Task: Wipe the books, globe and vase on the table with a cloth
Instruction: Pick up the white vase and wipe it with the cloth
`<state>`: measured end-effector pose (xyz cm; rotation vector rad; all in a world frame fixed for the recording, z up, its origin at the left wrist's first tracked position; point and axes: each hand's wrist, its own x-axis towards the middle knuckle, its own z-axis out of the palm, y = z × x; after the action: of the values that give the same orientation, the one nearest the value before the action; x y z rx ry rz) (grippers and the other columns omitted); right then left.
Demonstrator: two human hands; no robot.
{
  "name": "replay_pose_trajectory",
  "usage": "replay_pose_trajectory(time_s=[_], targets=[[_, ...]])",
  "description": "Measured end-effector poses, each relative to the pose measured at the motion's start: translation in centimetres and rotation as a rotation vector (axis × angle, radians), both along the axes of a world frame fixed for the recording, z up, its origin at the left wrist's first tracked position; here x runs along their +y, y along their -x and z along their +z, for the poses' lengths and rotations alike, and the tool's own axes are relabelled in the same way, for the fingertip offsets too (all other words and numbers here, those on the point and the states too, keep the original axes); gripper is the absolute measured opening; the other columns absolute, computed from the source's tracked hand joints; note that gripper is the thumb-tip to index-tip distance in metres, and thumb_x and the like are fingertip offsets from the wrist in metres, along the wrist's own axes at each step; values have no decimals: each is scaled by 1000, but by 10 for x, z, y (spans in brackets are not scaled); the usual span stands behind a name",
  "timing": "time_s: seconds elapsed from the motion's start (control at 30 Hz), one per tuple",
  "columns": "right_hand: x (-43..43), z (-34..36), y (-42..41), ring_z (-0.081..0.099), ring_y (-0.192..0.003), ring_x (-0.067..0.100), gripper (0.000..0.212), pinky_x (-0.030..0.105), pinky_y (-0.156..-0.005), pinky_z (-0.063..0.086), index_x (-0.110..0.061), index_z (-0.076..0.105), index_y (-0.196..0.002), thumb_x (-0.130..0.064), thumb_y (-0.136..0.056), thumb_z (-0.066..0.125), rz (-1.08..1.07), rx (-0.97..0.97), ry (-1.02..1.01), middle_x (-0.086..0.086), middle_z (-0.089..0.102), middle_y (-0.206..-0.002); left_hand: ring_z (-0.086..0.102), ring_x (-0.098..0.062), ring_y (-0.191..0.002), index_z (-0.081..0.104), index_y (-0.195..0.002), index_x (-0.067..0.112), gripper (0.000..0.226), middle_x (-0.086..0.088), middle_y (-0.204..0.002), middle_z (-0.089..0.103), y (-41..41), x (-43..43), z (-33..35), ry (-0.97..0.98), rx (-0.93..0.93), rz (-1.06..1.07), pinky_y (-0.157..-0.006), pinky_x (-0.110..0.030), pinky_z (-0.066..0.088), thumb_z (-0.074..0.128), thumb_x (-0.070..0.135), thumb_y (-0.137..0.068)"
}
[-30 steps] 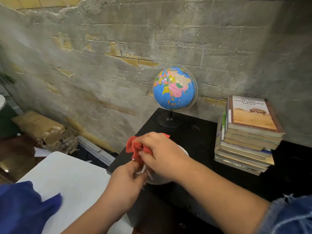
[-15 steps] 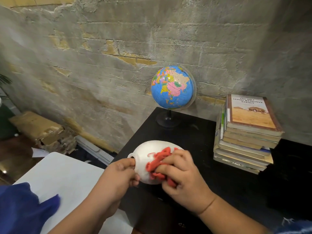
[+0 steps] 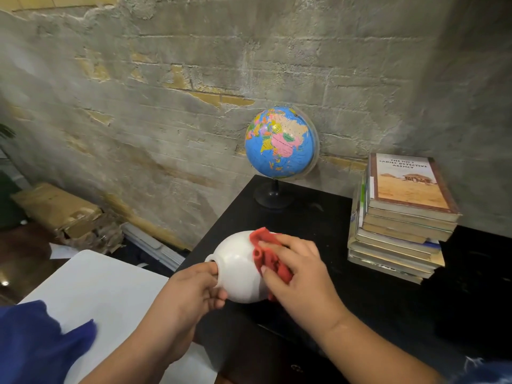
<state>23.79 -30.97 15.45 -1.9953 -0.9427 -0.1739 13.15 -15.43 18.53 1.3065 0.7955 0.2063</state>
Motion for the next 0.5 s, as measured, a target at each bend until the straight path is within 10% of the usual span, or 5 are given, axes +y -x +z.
replay_pose_trajectory(time_s=[0.27, 0.5], targets=[[27, 27, 15, 36, -110, 19, 50, 40, -95, 45, -29, 54, -134, -35, -84, 58, 210, -382, 380, -17, 50, -128, 50, -19, -62, 67, -85, -6, 34, -17, -70, 59, 0, -11, 8, -113, -49, -135, -60, -29, 44, 34, -15, -82], [13, 17, 21, 44, -104, 20, 41, 38, -86, 51, -28, 65, -119, -36, -80, 54, 191, -384, 326, -14, 56, -120, 51, -19, -64, 66, -91, -7, 35, -16, -72, 61, 1, -7, 7, -116, -42, -147, -59, -28, 43, 34, -14, -82]])
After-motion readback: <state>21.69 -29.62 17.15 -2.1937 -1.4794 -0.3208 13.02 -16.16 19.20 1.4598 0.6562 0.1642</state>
